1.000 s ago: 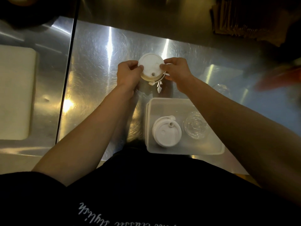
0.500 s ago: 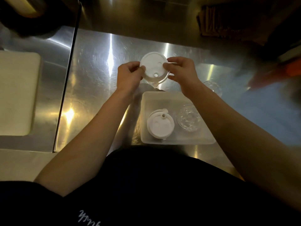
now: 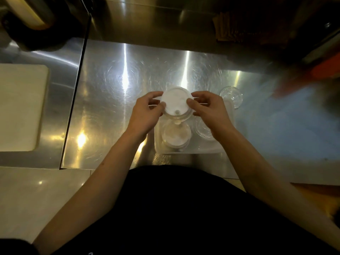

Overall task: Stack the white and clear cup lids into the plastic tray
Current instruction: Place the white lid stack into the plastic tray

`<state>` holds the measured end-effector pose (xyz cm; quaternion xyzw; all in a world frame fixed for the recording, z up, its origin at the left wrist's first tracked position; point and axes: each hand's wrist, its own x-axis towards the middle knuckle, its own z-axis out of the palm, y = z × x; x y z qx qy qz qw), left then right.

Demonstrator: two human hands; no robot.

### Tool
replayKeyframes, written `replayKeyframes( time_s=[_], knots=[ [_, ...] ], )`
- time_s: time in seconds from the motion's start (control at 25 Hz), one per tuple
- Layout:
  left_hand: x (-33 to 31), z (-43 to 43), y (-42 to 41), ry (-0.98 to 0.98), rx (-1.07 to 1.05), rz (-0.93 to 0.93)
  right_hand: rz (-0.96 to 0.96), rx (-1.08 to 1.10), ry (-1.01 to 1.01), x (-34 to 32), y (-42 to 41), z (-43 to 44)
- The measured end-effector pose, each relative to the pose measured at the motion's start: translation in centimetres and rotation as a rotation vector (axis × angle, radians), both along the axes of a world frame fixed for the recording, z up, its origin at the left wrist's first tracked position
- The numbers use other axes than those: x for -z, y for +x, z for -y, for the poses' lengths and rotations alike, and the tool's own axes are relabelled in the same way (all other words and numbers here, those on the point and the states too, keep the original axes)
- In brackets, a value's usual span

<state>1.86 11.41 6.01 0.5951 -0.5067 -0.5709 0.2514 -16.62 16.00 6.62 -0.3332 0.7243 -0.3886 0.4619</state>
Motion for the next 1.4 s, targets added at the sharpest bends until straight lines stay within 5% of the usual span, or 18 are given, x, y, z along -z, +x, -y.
replayKeyframes(
  time_s=[0.52, 1.4],
  knots=[
    [-0.8, -3.7, 0.3, -0.125, 0.28, 0.371, -0.061, -0.058, 0.097, 2.3, 0.5, -5.2],
    [0.7, -5.2, 0.4, -0.167, 0.402, 0.555, -0.114, -0.17, 0.16, 2.8, 0.8, -6.5]
  ],
)
